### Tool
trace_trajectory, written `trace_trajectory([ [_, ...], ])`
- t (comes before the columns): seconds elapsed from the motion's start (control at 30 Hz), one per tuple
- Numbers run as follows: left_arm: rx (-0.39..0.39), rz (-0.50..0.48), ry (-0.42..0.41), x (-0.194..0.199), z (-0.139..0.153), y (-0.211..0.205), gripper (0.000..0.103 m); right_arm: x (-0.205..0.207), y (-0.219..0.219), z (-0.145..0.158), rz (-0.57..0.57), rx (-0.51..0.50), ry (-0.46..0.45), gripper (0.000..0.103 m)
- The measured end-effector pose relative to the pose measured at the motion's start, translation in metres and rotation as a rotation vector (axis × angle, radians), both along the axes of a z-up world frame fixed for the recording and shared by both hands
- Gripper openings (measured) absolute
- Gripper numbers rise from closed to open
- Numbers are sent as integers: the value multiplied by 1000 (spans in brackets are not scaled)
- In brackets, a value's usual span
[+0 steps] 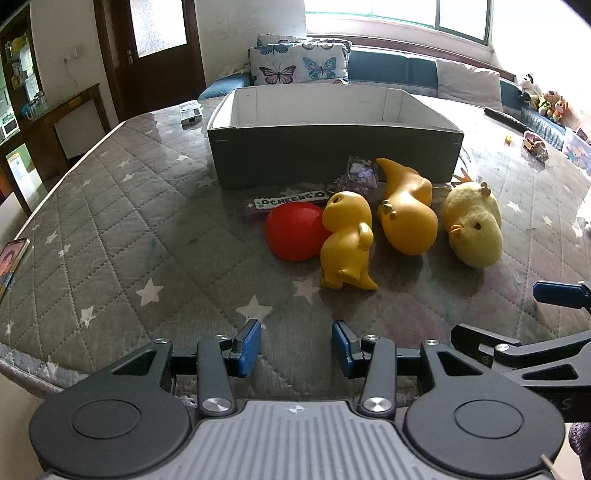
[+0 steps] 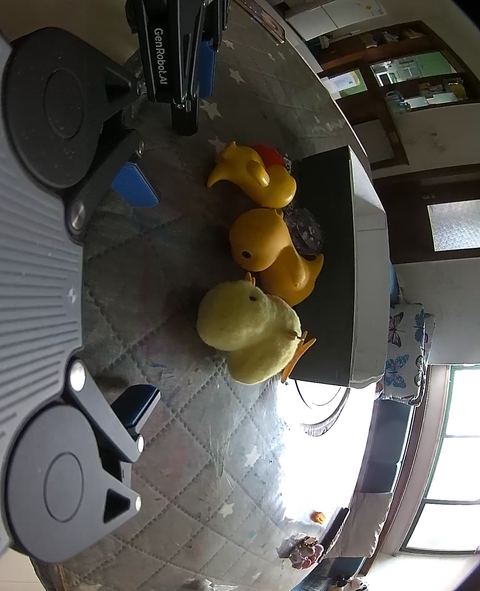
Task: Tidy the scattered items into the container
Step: 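Move the left gripper toward the small yellow rubber duck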
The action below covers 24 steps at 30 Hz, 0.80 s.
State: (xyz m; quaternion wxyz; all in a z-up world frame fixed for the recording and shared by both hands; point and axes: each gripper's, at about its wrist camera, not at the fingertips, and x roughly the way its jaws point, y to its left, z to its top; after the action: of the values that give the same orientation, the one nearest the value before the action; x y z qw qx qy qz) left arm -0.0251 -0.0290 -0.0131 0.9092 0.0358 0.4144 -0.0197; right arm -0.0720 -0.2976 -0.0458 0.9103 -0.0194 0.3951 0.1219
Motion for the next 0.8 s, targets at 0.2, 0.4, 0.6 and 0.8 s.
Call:
trace_trajectory([
  [0.2,9,-2,2,-2,0,-2,45,-3,3,-1,6,-11,6,103],
  [0.4,9,-4,4,-3,0,-3,45,-4,6,-1,12,-22,12,103],
  [0.6,12,-5,7,-5,0,-5,45,-7,9,-1,14,-30,12,103],
  [0.8,15,-8,11,-6,1,-6,45,-7,11,0,15,-36,10,103],
])
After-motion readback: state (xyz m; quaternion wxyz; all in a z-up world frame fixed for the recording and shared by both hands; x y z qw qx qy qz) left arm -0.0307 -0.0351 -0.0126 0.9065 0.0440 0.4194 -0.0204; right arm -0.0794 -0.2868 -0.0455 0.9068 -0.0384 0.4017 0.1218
